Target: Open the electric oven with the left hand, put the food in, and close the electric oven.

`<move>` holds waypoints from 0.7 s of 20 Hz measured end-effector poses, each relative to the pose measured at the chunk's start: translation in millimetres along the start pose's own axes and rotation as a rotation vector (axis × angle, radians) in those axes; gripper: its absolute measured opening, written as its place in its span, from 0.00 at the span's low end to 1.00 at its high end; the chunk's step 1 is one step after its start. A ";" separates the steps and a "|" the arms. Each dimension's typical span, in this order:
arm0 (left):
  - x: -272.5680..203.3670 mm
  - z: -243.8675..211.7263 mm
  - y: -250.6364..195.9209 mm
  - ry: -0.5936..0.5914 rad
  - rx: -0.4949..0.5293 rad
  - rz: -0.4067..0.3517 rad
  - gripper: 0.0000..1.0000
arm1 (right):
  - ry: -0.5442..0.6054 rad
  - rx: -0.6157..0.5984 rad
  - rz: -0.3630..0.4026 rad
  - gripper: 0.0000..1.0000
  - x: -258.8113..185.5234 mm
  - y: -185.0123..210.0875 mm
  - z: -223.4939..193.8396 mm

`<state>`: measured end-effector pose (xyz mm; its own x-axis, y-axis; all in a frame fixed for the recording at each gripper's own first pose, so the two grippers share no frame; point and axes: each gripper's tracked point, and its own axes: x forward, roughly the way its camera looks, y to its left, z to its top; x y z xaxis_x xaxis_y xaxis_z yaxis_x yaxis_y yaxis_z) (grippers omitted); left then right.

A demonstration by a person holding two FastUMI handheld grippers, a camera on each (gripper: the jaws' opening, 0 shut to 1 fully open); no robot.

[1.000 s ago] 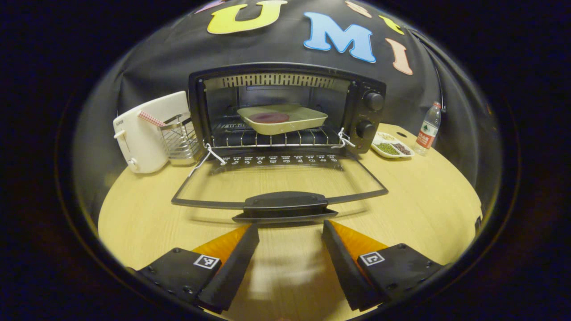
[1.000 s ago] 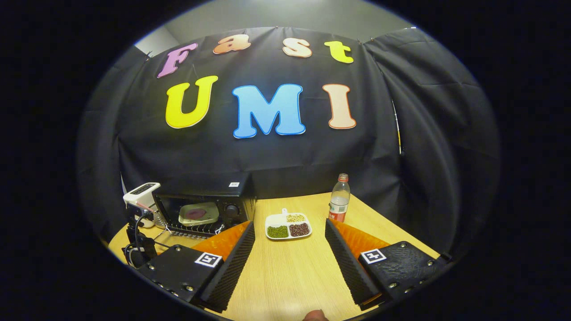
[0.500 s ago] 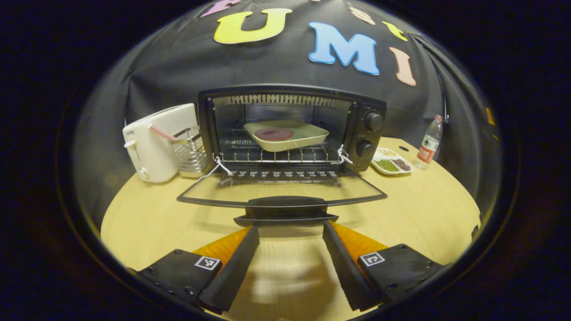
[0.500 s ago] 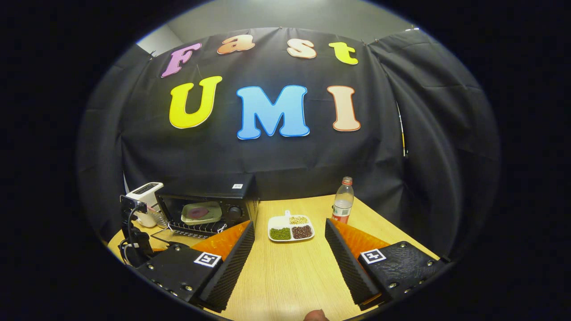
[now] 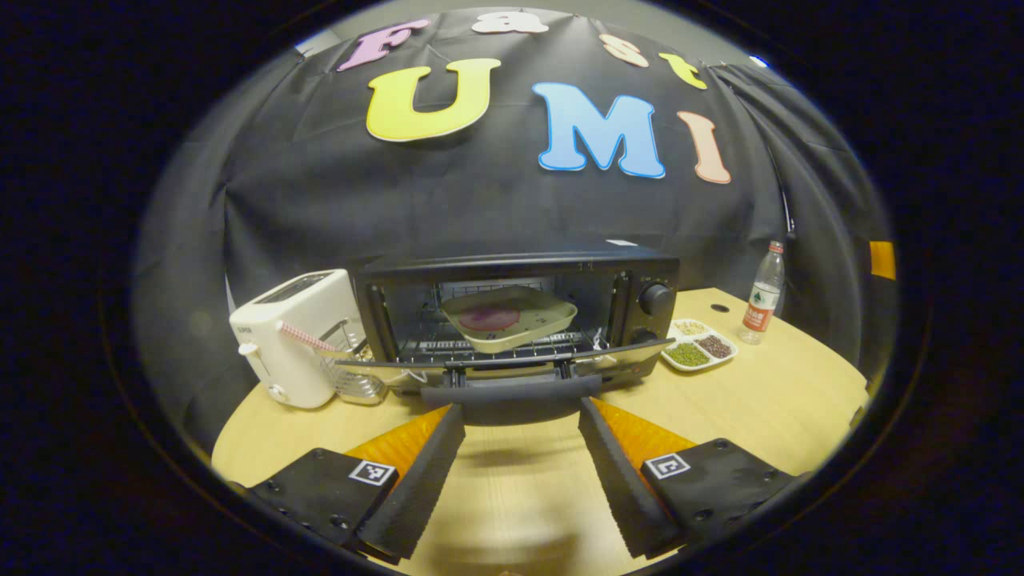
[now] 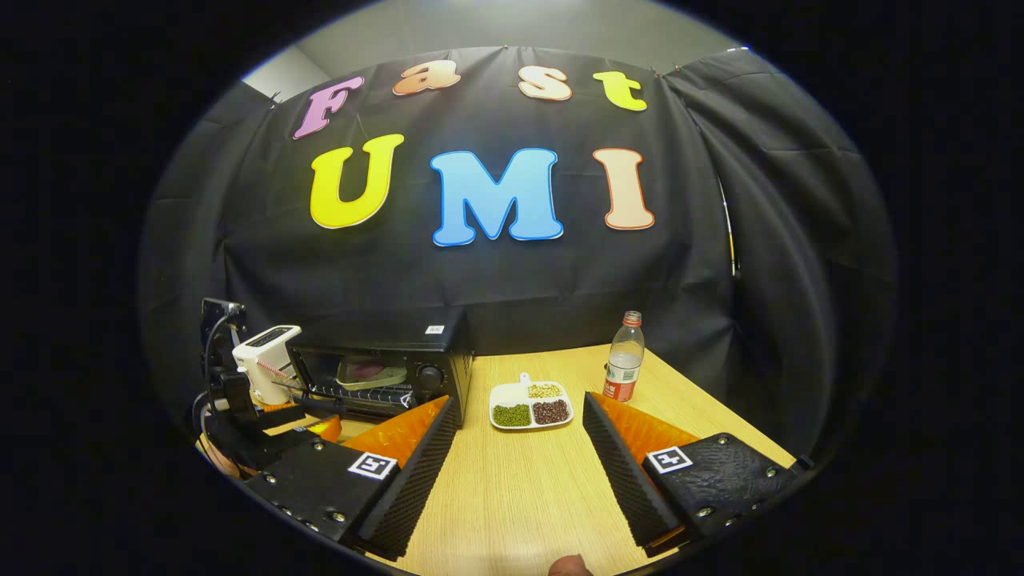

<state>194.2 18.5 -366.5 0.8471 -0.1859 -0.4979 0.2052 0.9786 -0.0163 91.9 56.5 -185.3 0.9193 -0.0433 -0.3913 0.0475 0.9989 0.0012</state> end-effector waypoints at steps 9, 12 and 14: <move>3.9 62.9 -12.6 -0.119 0.034 -0.033 1.00 | -0.019 0.018 -0.022 0.98 4.4 -0.8 1.4; -20.8 97.0 -23.9 -0.185 0.021 -0.044 1.00 | -0.051 0.021 -0.002 0.98 -3.8 -0.6 12.7; -47.4 120.5 -30.9 -0.237 0.021 -0.035 0.97 | -0.079 0.016 0.021 0.98 -10.8 -0.8 23.3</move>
<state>206.8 -13.5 -237.9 0.9299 -0.2381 -0.2802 0.2449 0.9695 -0.0110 91.0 55.8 -159.6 0.9479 -0.0248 -0.3175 0.0339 0.9992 0.0234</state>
